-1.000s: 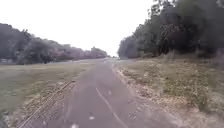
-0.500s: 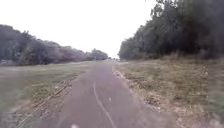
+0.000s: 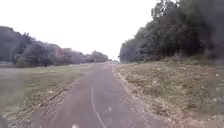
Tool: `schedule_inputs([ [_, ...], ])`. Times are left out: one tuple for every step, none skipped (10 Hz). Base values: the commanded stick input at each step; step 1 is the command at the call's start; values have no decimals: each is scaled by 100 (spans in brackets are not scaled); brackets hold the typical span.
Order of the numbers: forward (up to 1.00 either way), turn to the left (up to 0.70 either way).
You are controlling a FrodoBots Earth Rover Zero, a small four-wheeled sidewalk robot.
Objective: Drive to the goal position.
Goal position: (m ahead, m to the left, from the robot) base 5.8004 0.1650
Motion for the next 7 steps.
schedule_inputs([
  [60, 16],
  [60, 16],
  [60, 16],
  [60, 16],
  [60, 16],
  [60, 16],
  [60, 16],
])
